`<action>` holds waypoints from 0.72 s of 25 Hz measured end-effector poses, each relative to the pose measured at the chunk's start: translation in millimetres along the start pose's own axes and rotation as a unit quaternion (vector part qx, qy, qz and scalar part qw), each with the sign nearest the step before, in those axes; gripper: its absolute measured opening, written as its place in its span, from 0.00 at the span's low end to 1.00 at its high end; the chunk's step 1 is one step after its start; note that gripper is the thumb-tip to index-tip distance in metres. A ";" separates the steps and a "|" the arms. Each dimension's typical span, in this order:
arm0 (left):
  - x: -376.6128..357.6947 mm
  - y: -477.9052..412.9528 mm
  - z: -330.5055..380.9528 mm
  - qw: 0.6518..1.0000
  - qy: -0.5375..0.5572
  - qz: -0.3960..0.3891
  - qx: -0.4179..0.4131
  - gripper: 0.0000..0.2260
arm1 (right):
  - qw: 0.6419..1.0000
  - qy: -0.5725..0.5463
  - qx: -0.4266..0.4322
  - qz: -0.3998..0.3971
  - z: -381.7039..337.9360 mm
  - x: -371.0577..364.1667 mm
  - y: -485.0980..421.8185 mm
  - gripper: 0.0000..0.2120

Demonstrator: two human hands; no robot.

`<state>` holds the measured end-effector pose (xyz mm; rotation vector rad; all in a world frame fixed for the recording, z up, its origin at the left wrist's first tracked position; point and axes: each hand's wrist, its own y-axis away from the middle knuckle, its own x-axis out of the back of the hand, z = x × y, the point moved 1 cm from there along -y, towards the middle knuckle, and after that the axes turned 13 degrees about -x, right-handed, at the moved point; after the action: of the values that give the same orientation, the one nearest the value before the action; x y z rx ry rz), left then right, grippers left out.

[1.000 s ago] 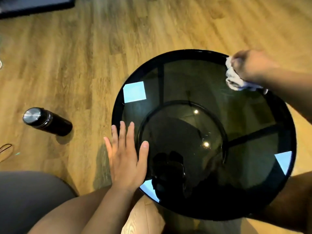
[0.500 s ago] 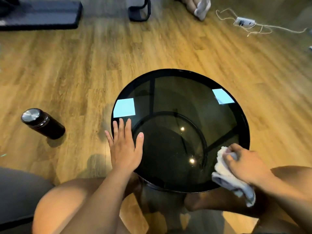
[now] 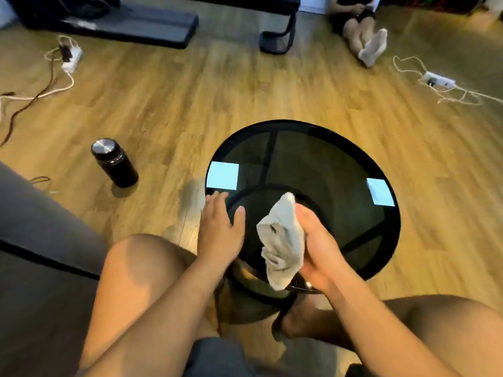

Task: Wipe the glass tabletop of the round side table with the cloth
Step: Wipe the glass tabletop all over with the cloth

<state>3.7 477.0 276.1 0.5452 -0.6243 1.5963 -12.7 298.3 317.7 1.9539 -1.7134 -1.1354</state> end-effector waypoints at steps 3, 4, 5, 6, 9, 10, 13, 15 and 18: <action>-20.6 15.3 -7.0 0.948 -0.255 -0.184 -0.040 0.31 | 0.997 0.000 0.018 -0.072 -61.1 0.8 4.3 0.18; -29.7 21.4 -0.7 0.935 -0.276 -0.213 -0.067 0.32 | 0.995 0.033 0.005 -0.095 -78.8 -9.6 0.1 0.18; -39.3 23.1 8.3 0.927 -0.277 -0.230 -0.104 0.32 | 0.991 0.090 0.015 -0.095 -94.7 -23.4 -8.0 0.16; -47.5 22.3 17.0 0.923 -0.263 -0.243 -0.141 0.31 | 0.981 0.175 0.062 -0.057 -104.8 -39.7 -22.9 0.14; -59.5 14.4 25.8 0.912 -0.198 -0.296 -0.202 0.29 | 0.787 0.534 0.302 0.061 -96.4 -97.0 -79.1 0.17; -62.7 10.5 23.1 0.905 -0.185 -0.321 -0.207 0.29 | 0.682 0.648 0.339 0.009 -78.4 -109.7 -96.3 0.17; -63.4 0.8 7.2 0.907 -0.104 -0.364 -0.187 0.27 | 0.291 0.879 0.350 -0.145 -12.6 -116.4 -132.6 0.12; -55.8 -11.9 3.5 0.887 -0.137 -0.381 -0.220 0.28 | 0.199 0.886 0.383 -0.171 -8.7 -118.7 -153.7 0.15; -49.3 -25.9 3.7 0.875 -0.176 -0.362 -0.268 0.27 | 0.244 0.891 0.378 -0.063 -53.8 -148.3 -206.6 0.21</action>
<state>35.1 440.3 248.1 0.5596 -0.9558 0.5726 173.1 472.2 264.6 1.6411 -0.3114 1.9404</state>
